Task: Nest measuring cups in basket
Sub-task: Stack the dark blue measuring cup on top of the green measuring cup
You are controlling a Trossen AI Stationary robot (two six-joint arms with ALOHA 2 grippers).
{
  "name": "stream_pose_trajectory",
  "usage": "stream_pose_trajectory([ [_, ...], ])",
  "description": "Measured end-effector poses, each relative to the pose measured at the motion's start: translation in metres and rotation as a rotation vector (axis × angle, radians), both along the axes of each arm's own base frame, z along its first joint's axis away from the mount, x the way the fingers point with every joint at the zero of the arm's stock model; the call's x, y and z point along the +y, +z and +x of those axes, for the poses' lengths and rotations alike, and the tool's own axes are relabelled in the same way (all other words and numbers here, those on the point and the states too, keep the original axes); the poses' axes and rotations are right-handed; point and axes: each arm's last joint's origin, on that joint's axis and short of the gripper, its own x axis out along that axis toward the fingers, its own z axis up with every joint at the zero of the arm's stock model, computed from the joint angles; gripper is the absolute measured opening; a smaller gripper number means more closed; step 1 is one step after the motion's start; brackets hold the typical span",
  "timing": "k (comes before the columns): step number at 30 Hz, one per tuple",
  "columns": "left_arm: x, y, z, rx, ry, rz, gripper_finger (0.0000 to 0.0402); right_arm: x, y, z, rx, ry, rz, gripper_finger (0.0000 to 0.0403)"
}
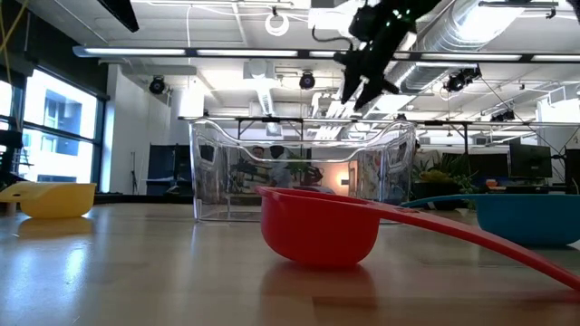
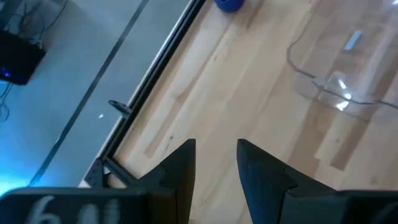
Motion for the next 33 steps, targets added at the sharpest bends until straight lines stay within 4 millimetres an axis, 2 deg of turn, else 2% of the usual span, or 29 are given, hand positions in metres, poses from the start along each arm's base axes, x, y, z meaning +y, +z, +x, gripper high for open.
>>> stream_pose_trajectory([
  [5, 0.013, 0.000, 0.001, 0.045, 0.030, 0.022, 0.0108, -0.018, -0.026, 0.010, -0.002, -0.036, 0.068, 0.0177],
  [11, 0.028, 0.001, 0.004, 0.051, 0.074, 0.042, 0.0108, -0.030, -0.050, 0.019, 0.026, -0.041, 0.105, 0.0177],
  [19, 0.049, 0.005, 0.012, 0.018, 0.040, 0.003, 0.0108, -0.038, -0.075, 0.027, 0.058, -0.026, 0.162, 0.0177],
  [33, 0.078, 0.005, 0.008, 0.026, 0.074, -0.045, 0.0108, -0.040, -0.111, 0.045, 0.112, 0.000, 0.229, 0.0177],
])
